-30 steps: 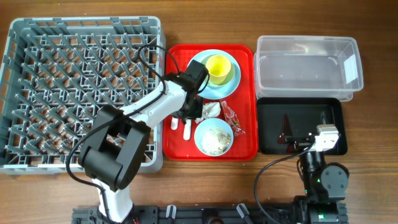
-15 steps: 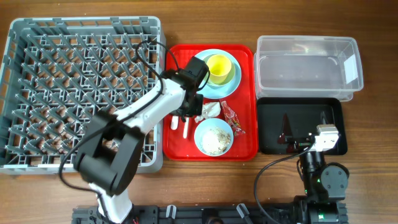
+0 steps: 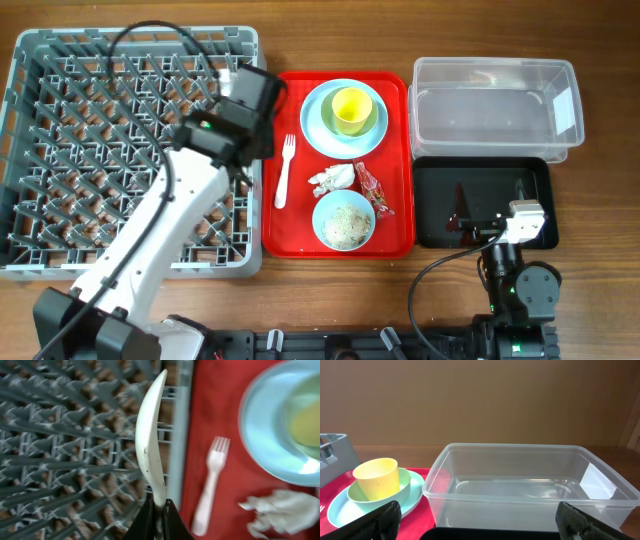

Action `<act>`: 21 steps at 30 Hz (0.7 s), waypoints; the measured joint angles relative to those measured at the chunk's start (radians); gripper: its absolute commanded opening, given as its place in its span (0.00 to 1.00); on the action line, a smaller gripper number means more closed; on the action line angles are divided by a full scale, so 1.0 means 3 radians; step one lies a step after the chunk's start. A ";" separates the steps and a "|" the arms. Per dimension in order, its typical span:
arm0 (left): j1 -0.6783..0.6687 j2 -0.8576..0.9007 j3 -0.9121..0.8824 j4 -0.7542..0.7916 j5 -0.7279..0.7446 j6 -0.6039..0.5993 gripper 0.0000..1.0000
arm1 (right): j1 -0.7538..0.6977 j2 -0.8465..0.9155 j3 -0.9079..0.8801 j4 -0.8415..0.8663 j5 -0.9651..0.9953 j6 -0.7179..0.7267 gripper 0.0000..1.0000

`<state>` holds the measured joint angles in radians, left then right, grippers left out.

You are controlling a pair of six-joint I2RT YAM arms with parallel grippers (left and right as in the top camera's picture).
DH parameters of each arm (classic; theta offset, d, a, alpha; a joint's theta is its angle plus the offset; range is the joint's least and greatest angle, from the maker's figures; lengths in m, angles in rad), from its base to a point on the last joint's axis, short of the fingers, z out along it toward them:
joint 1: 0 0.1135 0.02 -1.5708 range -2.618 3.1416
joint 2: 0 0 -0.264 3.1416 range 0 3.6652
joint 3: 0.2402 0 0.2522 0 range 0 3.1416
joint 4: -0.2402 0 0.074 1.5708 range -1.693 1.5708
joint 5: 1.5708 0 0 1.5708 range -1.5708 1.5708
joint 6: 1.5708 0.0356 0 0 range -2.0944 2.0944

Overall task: Sort waste into correct bins and load items into the dishwasher rack
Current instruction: 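Lift the white spoon with the left gripper and insert it upright into the rack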

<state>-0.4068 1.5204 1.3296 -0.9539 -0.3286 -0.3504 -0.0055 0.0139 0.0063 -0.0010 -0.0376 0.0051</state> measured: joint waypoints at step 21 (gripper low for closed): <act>0.0525 0.0614 0.0000 0.0062 0.0785 0.0556 0.04 | 0.0000 0.0000 0.0000 0.0000 0.0000 0.0000 1.00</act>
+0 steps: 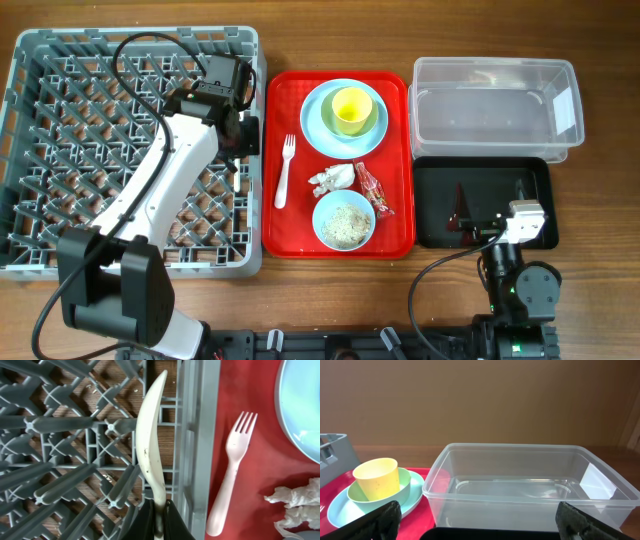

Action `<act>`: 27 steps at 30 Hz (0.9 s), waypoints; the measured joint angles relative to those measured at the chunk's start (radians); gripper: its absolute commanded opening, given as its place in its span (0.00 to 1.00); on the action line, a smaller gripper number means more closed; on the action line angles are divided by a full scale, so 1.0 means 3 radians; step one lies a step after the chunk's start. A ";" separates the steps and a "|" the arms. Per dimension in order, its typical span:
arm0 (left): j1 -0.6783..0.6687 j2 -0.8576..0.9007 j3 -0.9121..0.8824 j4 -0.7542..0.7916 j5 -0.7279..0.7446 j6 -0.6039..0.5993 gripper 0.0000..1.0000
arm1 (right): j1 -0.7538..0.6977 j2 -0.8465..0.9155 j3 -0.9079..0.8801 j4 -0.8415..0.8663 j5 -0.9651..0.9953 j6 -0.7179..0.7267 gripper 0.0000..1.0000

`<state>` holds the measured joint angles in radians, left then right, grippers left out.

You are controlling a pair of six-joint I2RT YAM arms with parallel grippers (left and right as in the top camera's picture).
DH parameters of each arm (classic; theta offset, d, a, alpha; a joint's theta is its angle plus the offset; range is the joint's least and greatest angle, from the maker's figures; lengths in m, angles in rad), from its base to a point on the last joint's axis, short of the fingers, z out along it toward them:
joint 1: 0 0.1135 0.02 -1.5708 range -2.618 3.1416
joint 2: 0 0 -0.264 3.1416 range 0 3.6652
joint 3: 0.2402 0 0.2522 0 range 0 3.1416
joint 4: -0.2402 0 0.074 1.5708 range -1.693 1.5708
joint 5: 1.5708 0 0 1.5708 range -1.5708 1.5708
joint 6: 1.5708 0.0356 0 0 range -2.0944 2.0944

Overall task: Sort waste into correct bins and load items into the dishwasher rack
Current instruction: 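Lift the white spoon with the left gripper and insert it upright into the rack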

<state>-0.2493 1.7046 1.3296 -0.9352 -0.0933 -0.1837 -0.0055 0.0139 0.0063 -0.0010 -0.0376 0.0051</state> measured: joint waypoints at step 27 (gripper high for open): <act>0.0009 -0.0397 -0.0231 0.0197 0.0108 -0.0196 0.18 | 0.0000 0.0000 0.0000 0.0001 0.0000 0.0000 1.00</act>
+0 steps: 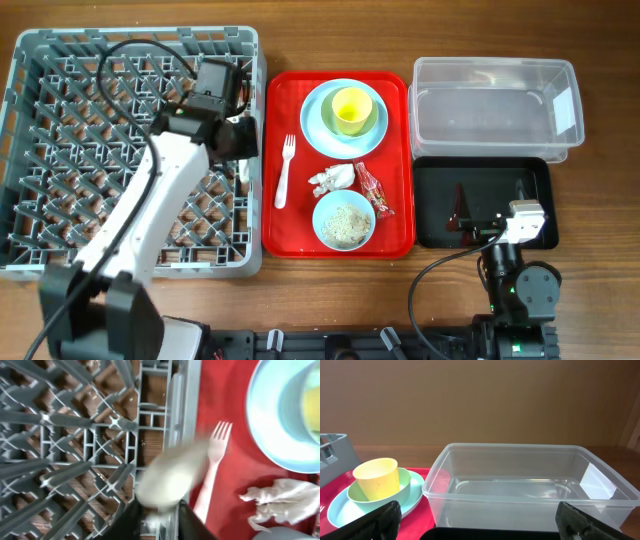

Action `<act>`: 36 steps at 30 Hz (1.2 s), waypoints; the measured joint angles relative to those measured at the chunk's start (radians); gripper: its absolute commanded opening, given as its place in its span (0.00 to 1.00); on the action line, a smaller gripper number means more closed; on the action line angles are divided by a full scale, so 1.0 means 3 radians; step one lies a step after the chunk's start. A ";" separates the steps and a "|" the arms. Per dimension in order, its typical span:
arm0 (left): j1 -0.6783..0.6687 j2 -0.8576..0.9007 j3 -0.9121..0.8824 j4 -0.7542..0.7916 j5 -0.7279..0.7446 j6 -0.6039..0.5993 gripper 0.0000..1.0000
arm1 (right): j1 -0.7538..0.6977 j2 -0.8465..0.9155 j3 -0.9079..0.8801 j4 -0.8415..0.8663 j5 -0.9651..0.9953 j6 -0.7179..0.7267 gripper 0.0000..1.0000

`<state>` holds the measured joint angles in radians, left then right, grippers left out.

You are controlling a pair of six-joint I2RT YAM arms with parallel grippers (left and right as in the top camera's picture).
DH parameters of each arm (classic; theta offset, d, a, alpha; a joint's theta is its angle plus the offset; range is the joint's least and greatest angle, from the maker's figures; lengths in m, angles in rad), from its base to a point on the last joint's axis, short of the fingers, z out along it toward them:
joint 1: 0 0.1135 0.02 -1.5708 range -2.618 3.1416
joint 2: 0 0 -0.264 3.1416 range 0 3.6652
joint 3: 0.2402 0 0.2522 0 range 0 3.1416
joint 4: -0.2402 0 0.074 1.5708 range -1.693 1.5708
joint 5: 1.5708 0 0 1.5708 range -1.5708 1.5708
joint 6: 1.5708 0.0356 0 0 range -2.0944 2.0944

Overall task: Sort waste into correct bins and load items into the dishwasher rack
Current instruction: 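Lift the white spoon with the left gripper and insert it upright into the rack, then release the spoon and move the left gripper back to the white fork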

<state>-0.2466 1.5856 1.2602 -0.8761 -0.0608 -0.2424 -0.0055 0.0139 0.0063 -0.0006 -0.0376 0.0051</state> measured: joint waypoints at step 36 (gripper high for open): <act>0.0079 0.0487 0.0000 0.0577 -0.0544 -0.0346 0.09 | 0.0000 0.0000 0.0000 0.0000 0.0000 0.0000 1.00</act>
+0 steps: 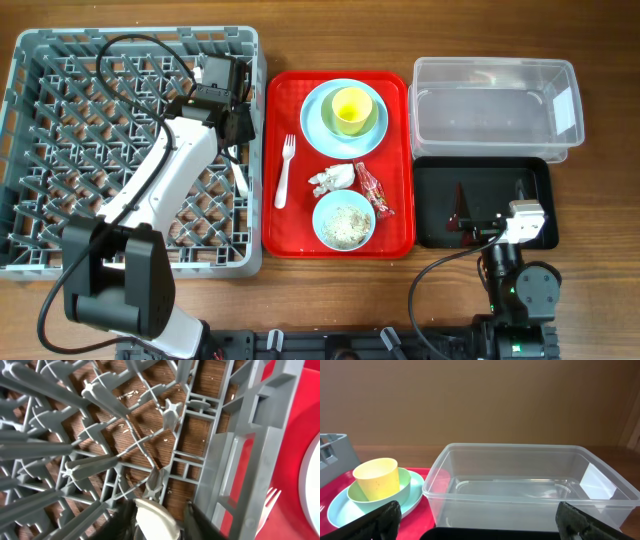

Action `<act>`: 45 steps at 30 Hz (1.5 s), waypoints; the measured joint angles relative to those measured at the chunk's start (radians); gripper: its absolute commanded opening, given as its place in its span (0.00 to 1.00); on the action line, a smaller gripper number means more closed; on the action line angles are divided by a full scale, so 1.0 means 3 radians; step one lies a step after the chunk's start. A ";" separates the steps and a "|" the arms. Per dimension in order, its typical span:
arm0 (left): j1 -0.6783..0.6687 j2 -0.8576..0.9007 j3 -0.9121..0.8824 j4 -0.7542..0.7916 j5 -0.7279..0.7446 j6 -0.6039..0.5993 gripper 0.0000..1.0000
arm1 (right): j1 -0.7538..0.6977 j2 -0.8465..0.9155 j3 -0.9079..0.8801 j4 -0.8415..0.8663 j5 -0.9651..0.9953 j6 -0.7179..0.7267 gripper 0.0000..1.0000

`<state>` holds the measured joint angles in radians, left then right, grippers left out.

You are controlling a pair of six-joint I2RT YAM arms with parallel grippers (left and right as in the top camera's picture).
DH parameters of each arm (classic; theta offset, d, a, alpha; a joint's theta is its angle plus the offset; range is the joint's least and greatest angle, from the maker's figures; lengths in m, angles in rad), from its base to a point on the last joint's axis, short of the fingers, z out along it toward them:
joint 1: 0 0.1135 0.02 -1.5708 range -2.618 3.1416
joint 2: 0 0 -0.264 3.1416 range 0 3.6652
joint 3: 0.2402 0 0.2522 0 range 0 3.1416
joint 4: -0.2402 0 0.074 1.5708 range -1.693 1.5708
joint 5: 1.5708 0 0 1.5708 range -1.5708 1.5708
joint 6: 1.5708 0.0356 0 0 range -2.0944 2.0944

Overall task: Sort waste into correct bins and load items into the dishwasher rack
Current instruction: 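Release the spoon and move the left gripper back to the white fork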

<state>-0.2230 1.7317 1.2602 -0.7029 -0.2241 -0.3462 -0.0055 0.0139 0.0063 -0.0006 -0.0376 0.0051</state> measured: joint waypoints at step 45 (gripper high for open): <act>-0.0027 -0.0420 0.0004 -0.0352 0.0604 -0.0013 0.19 | 0.0000 0.0000 0.0000 0.0000 0.0000 0.0000 1.00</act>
<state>-0.2310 1.6058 1.2613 -0.8085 -0.0429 -0.3500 -0.0055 0.0139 0.0063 -0.0006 -0.0376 0.0051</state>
